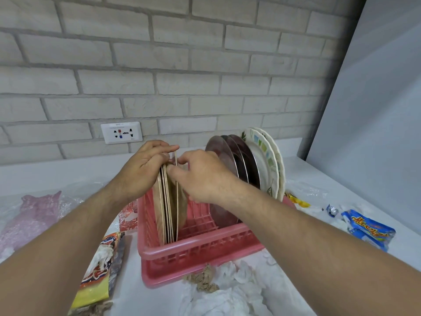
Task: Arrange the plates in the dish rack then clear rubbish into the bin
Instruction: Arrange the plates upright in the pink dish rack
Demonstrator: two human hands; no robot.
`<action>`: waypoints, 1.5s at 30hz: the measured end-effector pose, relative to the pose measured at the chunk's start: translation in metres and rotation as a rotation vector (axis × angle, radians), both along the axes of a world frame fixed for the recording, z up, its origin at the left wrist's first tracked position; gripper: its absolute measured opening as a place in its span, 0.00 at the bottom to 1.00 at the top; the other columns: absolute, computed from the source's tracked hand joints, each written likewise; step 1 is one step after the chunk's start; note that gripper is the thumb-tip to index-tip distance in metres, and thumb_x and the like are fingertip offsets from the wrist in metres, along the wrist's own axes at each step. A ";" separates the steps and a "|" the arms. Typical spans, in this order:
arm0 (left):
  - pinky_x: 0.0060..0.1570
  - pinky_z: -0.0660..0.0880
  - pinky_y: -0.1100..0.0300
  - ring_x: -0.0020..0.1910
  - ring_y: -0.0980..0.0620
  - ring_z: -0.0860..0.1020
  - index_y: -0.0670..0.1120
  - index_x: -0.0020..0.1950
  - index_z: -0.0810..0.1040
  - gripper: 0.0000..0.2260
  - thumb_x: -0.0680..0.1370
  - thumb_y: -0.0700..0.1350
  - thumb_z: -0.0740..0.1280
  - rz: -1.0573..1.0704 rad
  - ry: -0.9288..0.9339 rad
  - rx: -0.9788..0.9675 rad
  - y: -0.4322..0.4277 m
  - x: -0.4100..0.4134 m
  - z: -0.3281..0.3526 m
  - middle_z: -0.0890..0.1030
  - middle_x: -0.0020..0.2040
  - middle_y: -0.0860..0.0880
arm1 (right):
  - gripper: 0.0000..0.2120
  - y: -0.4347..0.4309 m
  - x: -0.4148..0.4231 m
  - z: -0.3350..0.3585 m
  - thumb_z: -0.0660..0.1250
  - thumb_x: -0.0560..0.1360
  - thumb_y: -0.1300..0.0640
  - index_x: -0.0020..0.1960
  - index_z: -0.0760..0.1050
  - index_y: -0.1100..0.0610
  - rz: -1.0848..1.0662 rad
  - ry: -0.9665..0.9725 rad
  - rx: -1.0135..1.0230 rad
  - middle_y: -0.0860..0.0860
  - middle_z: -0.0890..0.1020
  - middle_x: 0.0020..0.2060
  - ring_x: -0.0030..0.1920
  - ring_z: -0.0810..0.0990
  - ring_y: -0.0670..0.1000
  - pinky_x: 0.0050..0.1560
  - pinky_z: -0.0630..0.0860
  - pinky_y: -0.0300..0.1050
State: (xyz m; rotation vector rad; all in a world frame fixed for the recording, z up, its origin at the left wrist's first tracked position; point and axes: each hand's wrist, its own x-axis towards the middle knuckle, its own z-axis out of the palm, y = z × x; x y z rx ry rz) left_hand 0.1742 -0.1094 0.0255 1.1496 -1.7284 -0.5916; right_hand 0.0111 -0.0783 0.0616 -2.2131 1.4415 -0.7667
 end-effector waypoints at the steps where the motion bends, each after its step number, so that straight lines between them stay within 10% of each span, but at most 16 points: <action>1: 0.59 0.64 0.74 0.59 0.65 0.71 0.56 0.58 0.80 0.15 0.80 0.41 0.57 0.006 0.014 0.007 0.000 -0.001 0.000 0.73 0.60 0.53 | 0.15 0.001 0.001 -0.001 0.63 0.77 0.47 0.55 0.78 0.57 0.010 0.037 0.011 0.51 0.81 0.36 0.32 0.82 0.53 0.35 0.82 0.52; 8: 0.56 0.62 0.79 0.60 0.68 0.69 0.56 0.62 0.76 0.15 0.79 0.46 0.56 0.056 -0.037 0.010 0.001 -0.004 -0.001 0.73 0.62 0.55 | 0.13 -0.007 0.006 0.004 0.60 0.77 0.51 0.43 0.74 0.60 0.004 0.169 0.068 0.54 0.82 0.26 0.23 0.81 0.51 0.30 0.82 0.48; 13: 0.53 0.73 0.48 0.51 0.45 0.77 0.62 0.53 0.74 0.12 0.72 0.56 0.58 0.150 -0.006 0.074 0.001 0.004 -0.005 0.79 0.52 0.40 | 0.08 -0.008 0.012 -0.015 0.57 0.79 0.56 0.56 0.68 0.56 -0.030 0.240 -0.027 0.52 0.73 0.41 0.38 0.76 0.54 0.35 0.76 0.48; 19: 0.58 0.65 0.66 0.61 0.68 0.70 0.61 0.54 0.76 0.12 0.74 0.54 0.59 0.153 0.014 0.042 0.004 0.006 -0.006 0.74 0.63 0.63 | 0.22 -0.007 0.017 -0.031 0.57 0.76 0.61 0.70 0.60 0.56 -0.065 0.231 0.062 0.49 0.67 0.38 0.41 0.73 0.56 0.43 0.78 0.53; 29: 0.47 0.69 0.66 0.47 0.70 0.74 0.62 0.56 0.74 0.11 0.75 0.54 0.59 0.202 0.024 0.062 0.006 0.004 -0.008 0.78 0.55 0.56 | 0.16 -0.006 -0.014 0.007 0.60 0.77 0.61 0.64 0.62 0.59 -0.126 0.270 -0.154 0.50 0.66 0.33 0.40 0.76 0.57 0.36 0.70 0.47; 35: 0.41 0.71 0.60 0.42 0.54 0.73 0.63 0.55 0.70 0.10 0.75 0.59 0.58 0.161 0.050 0.053 0.003 0.002 -0.012 0.75 0.47 0.48 | 0.19 -0.009 -0.046 0.041 0.62 0.76 0.64 0.65 0.61 0.59 -0.240 0.425 -0.366 0.51 0.72 0.30 0.27 0.76 0.51 0.24 0.65 0.39; 45: 0.40 0.69 0.59 0.35 0.62 0.73 0.60 0.57 0.69 0.11 0.76 0.58 0.57 0.164 0.010 0.061 0.005 0.006 -0.011 0.77 0.45 0.44 | 0.42 -0.008 -0.030 -0.012 0.67 0.67 0.72 0.75 0.51 0.58 -0.269 0.561 -0.236 0.54 0.74 0.33 0.25 0.65 0.50 0.21 0.59 0.42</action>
